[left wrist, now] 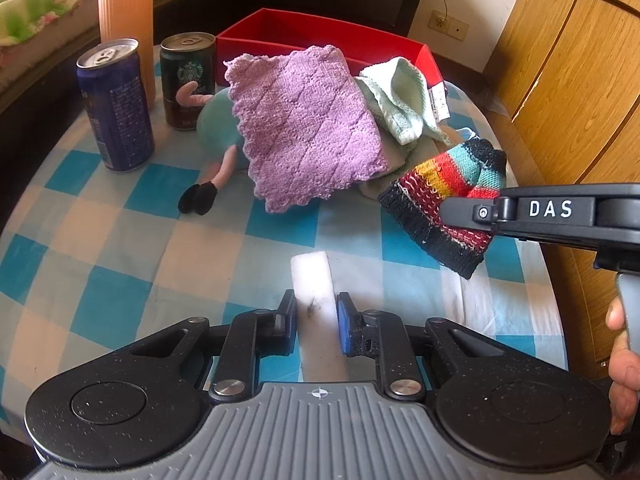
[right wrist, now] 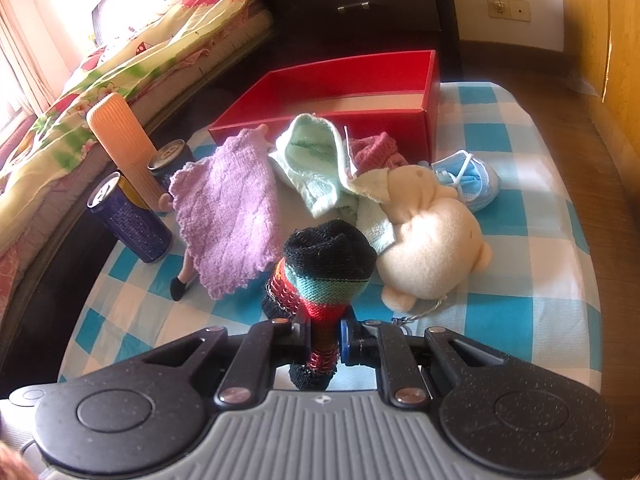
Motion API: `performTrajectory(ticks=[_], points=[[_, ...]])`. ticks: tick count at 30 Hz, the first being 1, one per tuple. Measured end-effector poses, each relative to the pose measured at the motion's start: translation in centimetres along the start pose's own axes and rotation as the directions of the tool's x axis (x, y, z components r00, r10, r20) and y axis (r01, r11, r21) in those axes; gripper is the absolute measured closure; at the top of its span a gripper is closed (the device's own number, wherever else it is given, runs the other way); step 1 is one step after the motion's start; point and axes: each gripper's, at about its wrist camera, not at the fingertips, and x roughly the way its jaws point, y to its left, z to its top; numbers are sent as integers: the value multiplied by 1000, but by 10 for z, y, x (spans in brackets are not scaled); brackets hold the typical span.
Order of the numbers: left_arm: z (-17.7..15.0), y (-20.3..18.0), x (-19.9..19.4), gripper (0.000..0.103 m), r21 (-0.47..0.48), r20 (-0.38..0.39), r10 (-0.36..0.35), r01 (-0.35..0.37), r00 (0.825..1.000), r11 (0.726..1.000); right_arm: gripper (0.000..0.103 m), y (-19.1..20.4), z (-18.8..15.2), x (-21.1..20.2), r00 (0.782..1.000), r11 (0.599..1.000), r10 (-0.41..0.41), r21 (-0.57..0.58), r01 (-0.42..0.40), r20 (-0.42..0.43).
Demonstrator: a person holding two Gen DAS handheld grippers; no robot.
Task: Organize soft objects
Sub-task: 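Carry the block and hat into the red box and open both grippers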
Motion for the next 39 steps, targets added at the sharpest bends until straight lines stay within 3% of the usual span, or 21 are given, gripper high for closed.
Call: performTrajectory(ticks=[13, 22, 39], points=[[27, 0, -27, 84, -9, 109, -13, 14, 994, 1000, 103, 13, 15, -28, 994, 999, 33, -33, -30, 105], [71, -5, -32, 84, 16, 204, -2, -2, 979, 1000, 103, 16, 34, -35, 986, 999, 26, -35, -20, 168], [155, -16, -7, 84, 74, 271, 34, -56, 962, 996, 103, 16, 103, -21, 970, 994, -28, -96, 53, 241]])
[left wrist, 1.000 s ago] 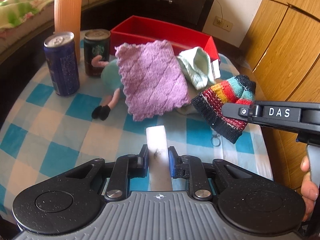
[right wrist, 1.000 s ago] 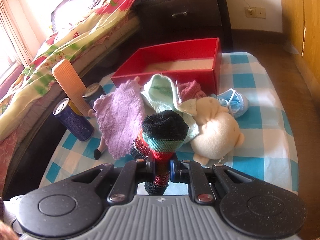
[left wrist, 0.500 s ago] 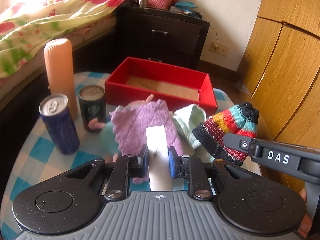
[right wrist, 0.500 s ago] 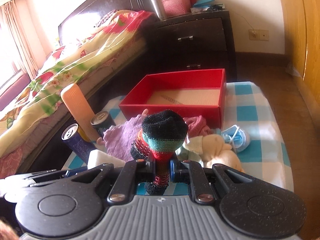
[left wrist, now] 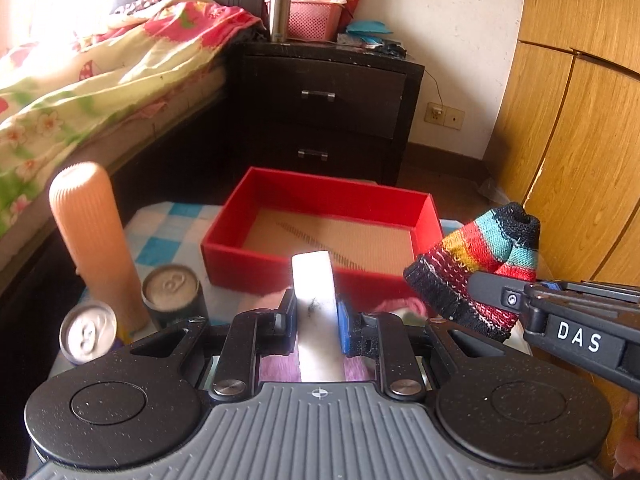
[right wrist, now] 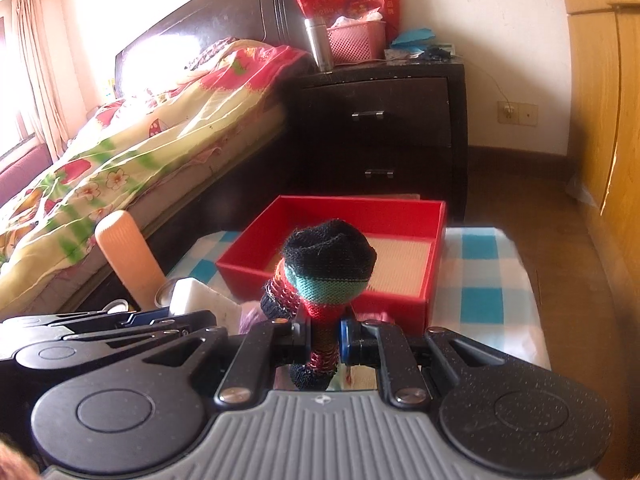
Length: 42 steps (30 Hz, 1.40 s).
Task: Organize soft objects
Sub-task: 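Carry the block and hat into the red box and open both grippers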
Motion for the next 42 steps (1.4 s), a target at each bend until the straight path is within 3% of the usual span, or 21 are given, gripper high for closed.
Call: performTrajectory(ticks=[15, 24, 28, 29, 31, 33, 36, 39, 42], points=[[71, 0, 76, 84, 35, -8, 45, -44, 999, 998, 103, -6, 61, 77, 997, 996, -62, -68, 59, -45], [90, -5, 138, 82, 74, -57, 110, -105, 992, 992, 103, -28, 75, 154, 979, 991, -125, -75, 114, -160], [90, -1, 150, 76, 73, -80, 132, -126, 988, 989, 102, -32, 75, 174, 969, 989, -146, -65, 136, -197], [90, -1, 151, 73, 69, -86, 131, -126, 988, 990, 97, -33, 76, 177, 968, 988, -152, -61, 143, -198], [89, 0, 150, 57, 64, -87, 136, -131, 987, 989, 89, -33, 76, 177, 968, 987, -161, -51, 154, -193], [87, 0, 148, 53, 73, -79, 148, -142, 986, 987, 84, -34, 76, 173, 969, 987, -161, -41, 156, -189], [84, 1, 138, 39, 67, -76, 140, -135, 987, 989, 83, -34, 75, 164, 970, 988, -156, -29, 153, -186], [79, 2, 124, 37, 72, -72, 135, -130, 988, 989, 82, -34, 71, 147, 976, 991, -135, -4, 136, -174], [71, 3, 106, 26, 71, -86, 113, -107, 990, 992, 80, -27, 63, 128, 977, 990, -138, -17, 137, -161]])
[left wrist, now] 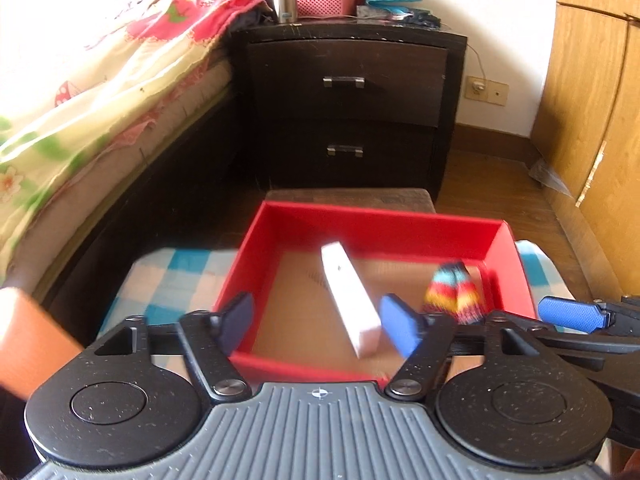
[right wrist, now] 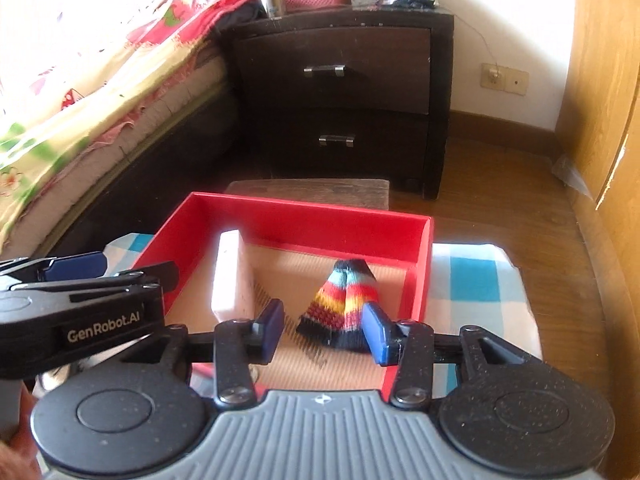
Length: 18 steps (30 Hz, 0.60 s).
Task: Organize soft objects
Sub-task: 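Carry the block and hat into the red box and open both grippers, then grasp the lilac towel with the left gripper while the right gripper grasps the mint-green cloth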
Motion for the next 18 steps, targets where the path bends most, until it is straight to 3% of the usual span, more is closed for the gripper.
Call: performTrajectory(ticks=[7, 12, 18], points=[[-31, 15, -42, 23, -80, -34, -110, 107, 993, 991, 70, 9, -34, -39, 999, 998, 42, -41, -43, -26], [-59, 24, -56, 15, -128, -64, -150, 141, 987, 982, 60, 11, -61, -63, 999, 998, 44, -53, -45, -13], [-86, 25, -48, 14, -140, -137, -158, 138, 978, 980, 59, -6, -84, -64, 996, 999, 46, 30, -44, -73]])
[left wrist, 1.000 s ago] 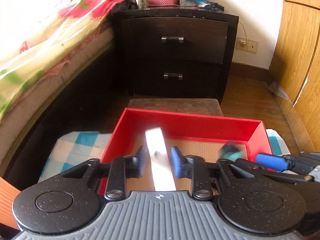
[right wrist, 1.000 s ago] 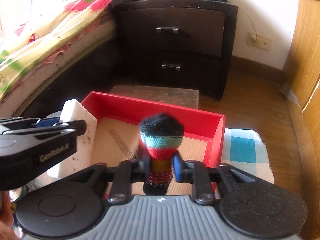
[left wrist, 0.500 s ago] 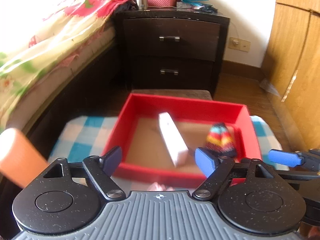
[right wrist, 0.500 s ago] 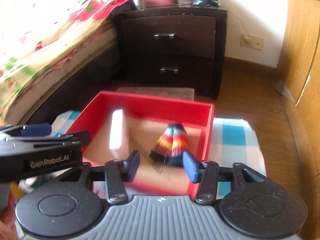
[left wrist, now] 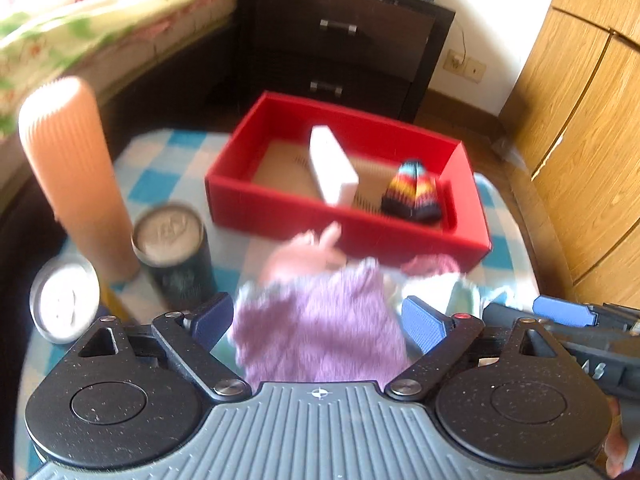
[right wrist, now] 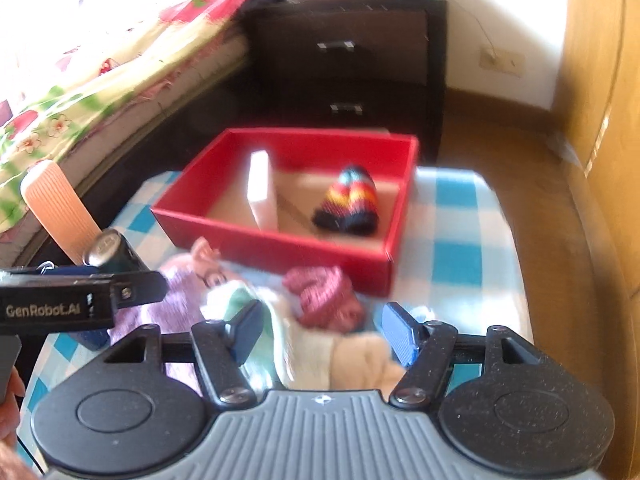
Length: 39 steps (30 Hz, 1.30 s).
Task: Organize soft objects
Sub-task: 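Grasp the lilac towel with the left gripper while the right gripper grasps the mint-green cloth, then lift and carry the lilac towel and mint-green cloth over the red box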
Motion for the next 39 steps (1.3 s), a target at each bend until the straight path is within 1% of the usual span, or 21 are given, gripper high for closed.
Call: performTrajectory(ticks=[3, 5, 7, 9, 11, 12, 13, 15, 16, 17, 18, 19, 20, 22, 29, 34, 36, 39], points=[[-10, -4, 6, 14, -3, -37, -25, 25, 999, 1000, 59, -6, -5, 0, 1000, 999, 16, 28, -16, -14], [-13, -12, 12, 14, 25, -45, -10, 11, 999, 1000, 59, -5, -6, 0, 1000, 1000, 19, 24, -19, -9], [-16, -20, 22, 11, 61, -40, 38, -35, 998, 998, 59, -5, -6, -1, 1000, 1000, 17, 21, -17, -4], [-20, -27, 27, 10, 97, -9, 91, -89, 996, 991, 59, -8, -8, -2, 1000, 999, 28, 20, -28, -3], [-22, -31, 29, 13, 127, 12, 114, -115, 993, 985, 59, -11, -7, -3, 1000, 999, 27, 19, -27, -1], [-23, -31, 28, 20, 135, 26, 133, -135, 991, 982, 59, -13, -7, -3, 1000, 1000, 22, 20, -22, 0], [-24, -31, 27, 24, 148, 35, 147, -151, 988, 977, 59, -15, -7, -2, 1000, 1000, 19, 24, -19, -2], [-25, -28, 21, 42, 157, 49, 149, -155, 988, 975, 59, -19, -6, -1, 1000, 999, 19, 35, -18, -8], [-26, -25, 18, 52, 154, 53, 142, -149, 988, 977, 59, -20, -6, -1, 1000, 999, 19, 37, -19, -9], [-25, -23, 15, 60, 151, 53, 133, -139, 990, 979, 59, -21, -6, -1, 1000, 999, 18, 37, -17, -9], [-25, -20, 13, 77, 147, 50, 125, -131, 991, 980, 59, -22, -6, -2, 1000, 999, 16, 37, -16, -8], [-24, -18, 10, 85, 140, 42, 109, -114, 993, 984, 59, -22, -6, -2, 1000, 999, 17, 39, -17, -6], [-22, -15, 8, 87, 122, 35, 85, -89, 996, 989, 59, -22, -5, -2, 1000, 999, 20, 40, -20, -5], [-21, -9, 3, 90, 87, 29, 40, -42, 999, 995, 59, -21, -5, -3, 1000, 999, 26, 40, -26, -1], [-16, -7, -16, 91, 68, 60, -29, 25, 998, 997, 59, -18, -5, 0, 999, 999, 31, 31, -31, -20], [-12, -7, -26, 92, 67, 90, -53, 47, 995, 997, 58, -19, -3, 0, 998, 997, 60, 42, -59, -17], [-12, -6, -27, 91, 63, 88, -57, 52, 994, 997, 57, -16, -2, 1, 997, 995, 82, 49, -82, -11], [-14, -5, -25, 91, 60, 75, -64, 60, 995, 996, 57, -2, -1, 6, 993, 993, 119, 20, -119, -19]])
